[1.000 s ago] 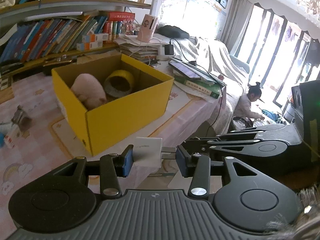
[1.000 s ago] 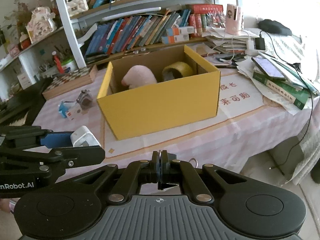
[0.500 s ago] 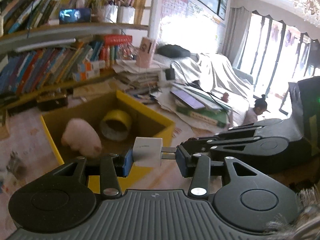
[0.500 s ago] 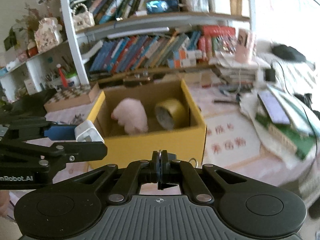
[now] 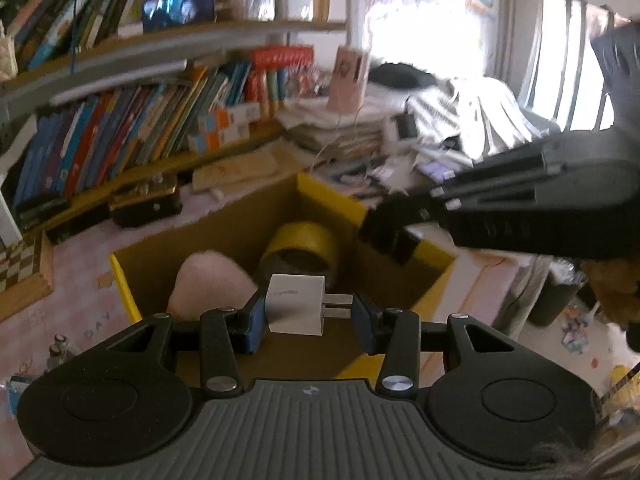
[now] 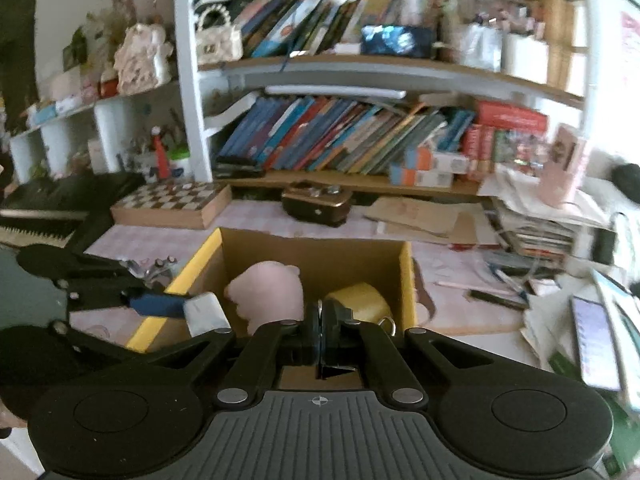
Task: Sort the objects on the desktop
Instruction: 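Lower the clip and cube into the yellow box and open both grippers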
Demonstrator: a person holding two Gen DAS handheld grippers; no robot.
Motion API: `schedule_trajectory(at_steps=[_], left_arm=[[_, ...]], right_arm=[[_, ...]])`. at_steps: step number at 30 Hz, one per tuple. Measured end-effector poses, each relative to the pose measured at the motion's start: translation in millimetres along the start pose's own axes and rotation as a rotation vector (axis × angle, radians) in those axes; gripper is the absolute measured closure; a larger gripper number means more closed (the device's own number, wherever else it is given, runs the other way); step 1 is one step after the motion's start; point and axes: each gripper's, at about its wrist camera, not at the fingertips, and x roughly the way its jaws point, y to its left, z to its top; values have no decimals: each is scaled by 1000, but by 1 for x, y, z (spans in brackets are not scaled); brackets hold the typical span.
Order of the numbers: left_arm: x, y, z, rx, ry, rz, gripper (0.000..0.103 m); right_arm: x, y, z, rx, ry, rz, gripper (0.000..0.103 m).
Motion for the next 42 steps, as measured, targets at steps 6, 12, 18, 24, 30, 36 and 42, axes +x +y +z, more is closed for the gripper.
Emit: schedule_trajectory(at_steps=[6, 12, 18, 24, 30, 36, 42], left_arm=[[30, 8, -6, -15, 88, 13, 61], [50, 14, -6, -23, 156, 20, 61], [59, 18, -6, -52, 186, 10, 61], [56, 18, -7, -63, 177, 16, 50], [37, 18, -7, -95, 103, 56, 34], [9, 22, -4, -163, 1, 105, 21], [-10, 24, -8, -196, -56, 158, 19]], right_arm=[[52, -4, 2, -59, 108, 66, 101], [87, -5, -8, -111, 224, 119, 101], [109, -4, -15, -133, 313, 168, 101], [122, -5, -19, -108, 376, 196, 99], [118, -14, -16, -52, 346, 197, 93], [104, -17, -14, -9, 283, 171, 86], [94, -14, -17, 11, 254, 124, 84]])
